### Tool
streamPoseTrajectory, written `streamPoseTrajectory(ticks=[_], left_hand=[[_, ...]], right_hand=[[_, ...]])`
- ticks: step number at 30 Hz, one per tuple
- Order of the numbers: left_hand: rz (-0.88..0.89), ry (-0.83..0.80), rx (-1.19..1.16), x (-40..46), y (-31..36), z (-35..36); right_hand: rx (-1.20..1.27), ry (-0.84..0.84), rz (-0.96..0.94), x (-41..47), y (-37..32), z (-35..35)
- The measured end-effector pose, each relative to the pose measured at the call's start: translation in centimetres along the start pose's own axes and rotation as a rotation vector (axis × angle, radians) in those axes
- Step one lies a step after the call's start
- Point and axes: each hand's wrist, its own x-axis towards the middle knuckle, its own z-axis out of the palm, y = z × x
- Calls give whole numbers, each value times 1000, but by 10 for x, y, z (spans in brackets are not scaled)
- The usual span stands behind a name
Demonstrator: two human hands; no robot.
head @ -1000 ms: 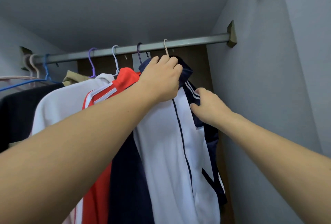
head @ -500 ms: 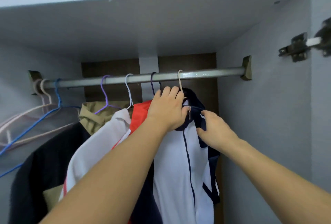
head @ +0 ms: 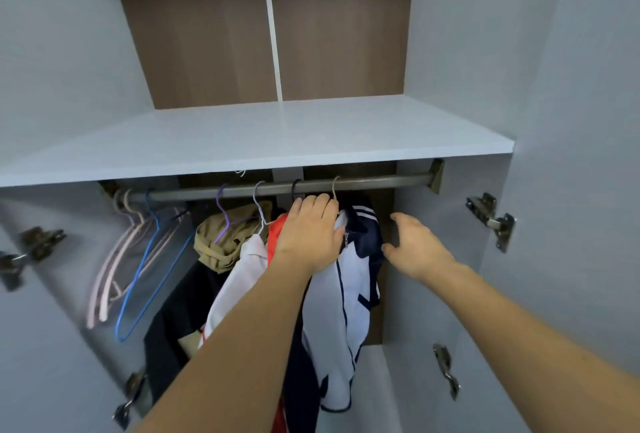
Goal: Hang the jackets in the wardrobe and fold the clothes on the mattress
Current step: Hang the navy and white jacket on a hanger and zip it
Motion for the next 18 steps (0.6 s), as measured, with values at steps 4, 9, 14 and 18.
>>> streamPoseTrajectory(ticks=[4, 9, 14, 18], left_hand=[[0, -6, -55, -6, 11, -31], [45, 23, -93, -26, 21, -50], [159, 120, -141, -59, 16, -66], [273, 238, -157, -88, 8, -79]], right_hand=[[22, -2, -6, -17, -16, -38], [9, 20, 20, -49, -24, -51], [24, 96, 54, -96, -46, -46], [47, 163, 86, -145, -69, -34]])
